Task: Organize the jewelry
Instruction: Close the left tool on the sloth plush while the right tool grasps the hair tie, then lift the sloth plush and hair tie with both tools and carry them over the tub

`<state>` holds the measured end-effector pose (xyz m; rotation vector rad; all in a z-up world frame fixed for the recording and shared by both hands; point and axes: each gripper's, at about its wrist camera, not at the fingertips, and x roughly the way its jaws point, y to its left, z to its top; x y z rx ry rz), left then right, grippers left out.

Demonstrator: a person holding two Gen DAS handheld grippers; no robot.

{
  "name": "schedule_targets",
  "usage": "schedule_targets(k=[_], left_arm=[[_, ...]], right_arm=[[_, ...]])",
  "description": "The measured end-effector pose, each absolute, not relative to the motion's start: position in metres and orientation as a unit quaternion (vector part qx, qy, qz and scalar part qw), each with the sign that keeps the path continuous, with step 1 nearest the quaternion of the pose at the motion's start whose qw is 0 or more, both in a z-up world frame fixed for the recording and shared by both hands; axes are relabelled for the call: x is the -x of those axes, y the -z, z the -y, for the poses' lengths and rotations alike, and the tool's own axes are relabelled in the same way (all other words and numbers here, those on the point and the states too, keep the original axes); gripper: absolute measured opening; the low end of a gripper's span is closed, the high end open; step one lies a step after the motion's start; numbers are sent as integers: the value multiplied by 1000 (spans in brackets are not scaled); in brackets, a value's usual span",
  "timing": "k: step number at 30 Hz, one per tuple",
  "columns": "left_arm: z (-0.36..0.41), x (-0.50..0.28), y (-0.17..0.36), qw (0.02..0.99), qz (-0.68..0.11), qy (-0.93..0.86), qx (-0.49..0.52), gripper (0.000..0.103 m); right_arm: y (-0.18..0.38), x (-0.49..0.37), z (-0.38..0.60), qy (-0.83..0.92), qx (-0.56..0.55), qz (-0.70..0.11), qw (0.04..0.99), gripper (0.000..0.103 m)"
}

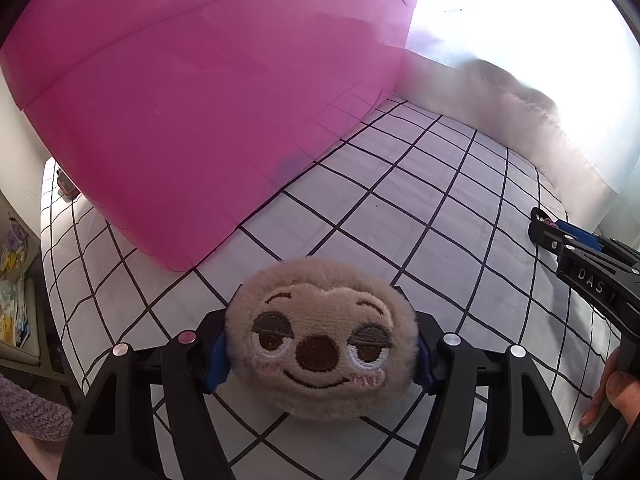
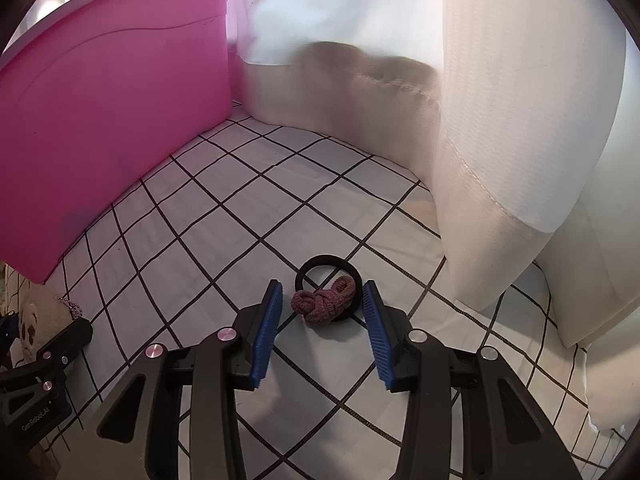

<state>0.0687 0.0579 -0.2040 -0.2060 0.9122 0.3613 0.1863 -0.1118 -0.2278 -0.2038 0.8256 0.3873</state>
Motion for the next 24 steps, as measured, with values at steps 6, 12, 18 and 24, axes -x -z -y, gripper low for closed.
schedule_targets(k=[6, 12, 18, 24], left_arm=[[-63, -61, 203, 880, -431, -170, 103, 58], [-66, -60, 197, 881, -428, -159, 125, 58], [-54, -41, 182, 887, -429, -121, 124, 58], [-34, -20, 146, 898, -420, -83, 104, 58]], right_arm=[[227, -183, 117, -195, 83, -401, 891, 22], [224, -171, 118, -206, 72, -408, 887, 22], [215, -140, 118, -229, 66, -413, 879, 22], [186, -111, 121, -246, 67, -407, 877, 22]])
